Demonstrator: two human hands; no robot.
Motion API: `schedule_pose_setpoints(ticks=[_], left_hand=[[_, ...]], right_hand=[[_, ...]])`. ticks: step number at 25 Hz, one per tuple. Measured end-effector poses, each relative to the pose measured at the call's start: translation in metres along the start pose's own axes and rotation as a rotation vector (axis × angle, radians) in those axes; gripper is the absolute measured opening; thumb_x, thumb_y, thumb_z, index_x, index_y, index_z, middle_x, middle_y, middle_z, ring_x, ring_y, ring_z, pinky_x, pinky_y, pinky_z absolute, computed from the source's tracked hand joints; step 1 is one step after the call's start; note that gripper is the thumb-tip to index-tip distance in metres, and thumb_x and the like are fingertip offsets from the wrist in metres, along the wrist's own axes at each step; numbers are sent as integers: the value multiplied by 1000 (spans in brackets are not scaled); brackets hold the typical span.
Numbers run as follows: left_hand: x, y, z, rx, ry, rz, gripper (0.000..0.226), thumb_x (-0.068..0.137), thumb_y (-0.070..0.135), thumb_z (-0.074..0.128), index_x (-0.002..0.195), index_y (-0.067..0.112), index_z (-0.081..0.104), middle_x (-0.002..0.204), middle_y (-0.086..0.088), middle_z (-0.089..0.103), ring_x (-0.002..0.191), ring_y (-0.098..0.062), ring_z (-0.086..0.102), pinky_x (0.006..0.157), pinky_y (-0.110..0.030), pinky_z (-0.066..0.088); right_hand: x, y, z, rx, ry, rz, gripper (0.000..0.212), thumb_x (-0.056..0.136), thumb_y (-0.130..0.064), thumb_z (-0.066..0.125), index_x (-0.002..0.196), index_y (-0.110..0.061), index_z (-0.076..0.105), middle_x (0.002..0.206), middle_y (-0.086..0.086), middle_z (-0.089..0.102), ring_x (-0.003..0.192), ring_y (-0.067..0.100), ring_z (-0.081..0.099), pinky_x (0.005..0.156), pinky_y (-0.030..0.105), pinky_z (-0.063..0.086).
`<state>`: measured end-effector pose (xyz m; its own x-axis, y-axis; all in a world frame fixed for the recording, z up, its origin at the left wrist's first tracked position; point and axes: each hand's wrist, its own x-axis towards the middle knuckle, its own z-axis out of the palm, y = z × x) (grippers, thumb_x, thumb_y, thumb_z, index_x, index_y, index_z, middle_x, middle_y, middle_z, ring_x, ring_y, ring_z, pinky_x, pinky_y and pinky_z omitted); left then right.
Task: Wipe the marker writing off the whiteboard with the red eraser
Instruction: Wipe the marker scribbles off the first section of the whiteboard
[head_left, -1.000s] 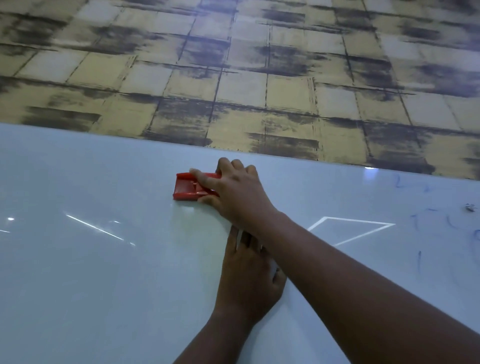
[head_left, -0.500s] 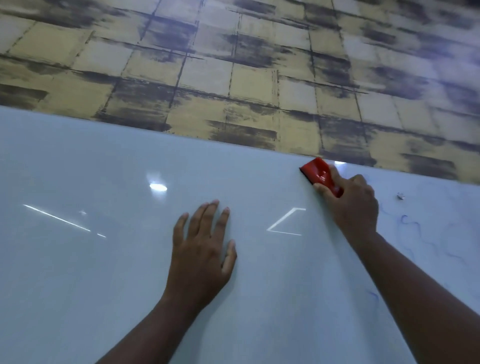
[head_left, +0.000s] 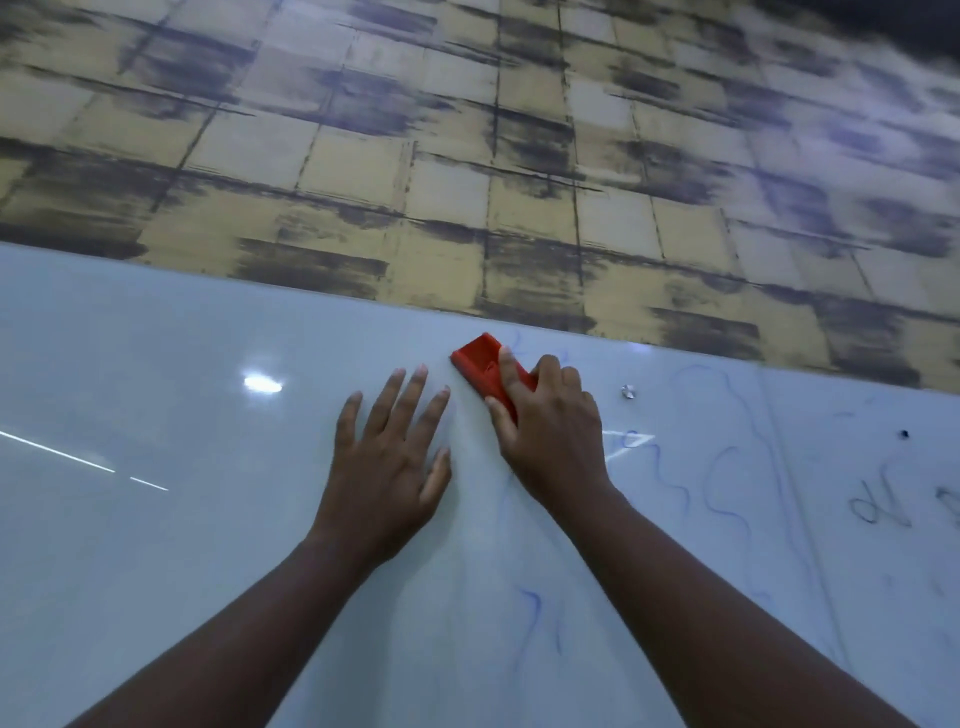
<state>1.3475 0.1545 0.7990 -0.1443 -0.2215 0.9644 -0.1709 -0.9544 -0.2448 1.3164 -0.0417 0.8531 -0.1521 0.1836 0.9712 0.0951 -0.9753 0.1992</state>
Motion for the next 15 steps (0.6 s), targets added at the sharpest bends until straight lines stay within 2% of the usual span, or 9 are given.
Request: schedule_pose_setpoints(ticks=[2, 5, 11, 13, 15], left_hand=[[-3, 3, 9, 18, 3, 0, 63, 107, 44, 29, 166, 20, 36, 175, -9, 26, 163, -27, 22, 128, -61, 22], [-7, 0, 13, -21, 39, -16, 60, 108, 38, 29, 165, 22, 37, 175, -4, 25, 163, -22, 20, 129, -58, 21], [-8, 1, 14, -13, 34, -31, 60, 108, 36, 28, 166, 23, 34, 176, -2, 23, 163, -21, 19, 131, -55, 19], [-7, 2, 13, -20, 30, -30, 60, 108, 35, 29, 166, 22, 34, 176, -3, 23, 164, -21, 18, 131, -56, 18], [-8, 3, 14, -24, 32, -38, 60, 108, 36, 29, 166, 22, 34, 176, -4, 23, 164, -22, 18, 131, -56, 18]], right_hand=[[8, 25, 0, 26, -10, 91, 61, 101, -46, 56, 153, -16, 50, 107, 15, 55, 92, 33, 56, 67, 41, 50], [11, 58, 1, 5, -5, 205, 62, 102, -51, 50, 154, -17, 47, 110, 15, 54, 96, 32, 56, 70, 42, 55], [6, 70, 2, 16, 41, 421, 63, 101, -52, 52, 154, -19, 47, 107, 13, 52, 95, 30, 57, 66, 34, 44], [0, 53, 4, 51, 56, 407, 63, 99, -51, 57, 152, -16, 51, 107, 14, 52, 95, 32, 58, 66, 36, 47], [-4, 27, 10, 92, 104, 282, 62, 94, -47, 64, 146, -13, 57, 104, 16, 54, 90, 34, 59, 64, 38, 52]])
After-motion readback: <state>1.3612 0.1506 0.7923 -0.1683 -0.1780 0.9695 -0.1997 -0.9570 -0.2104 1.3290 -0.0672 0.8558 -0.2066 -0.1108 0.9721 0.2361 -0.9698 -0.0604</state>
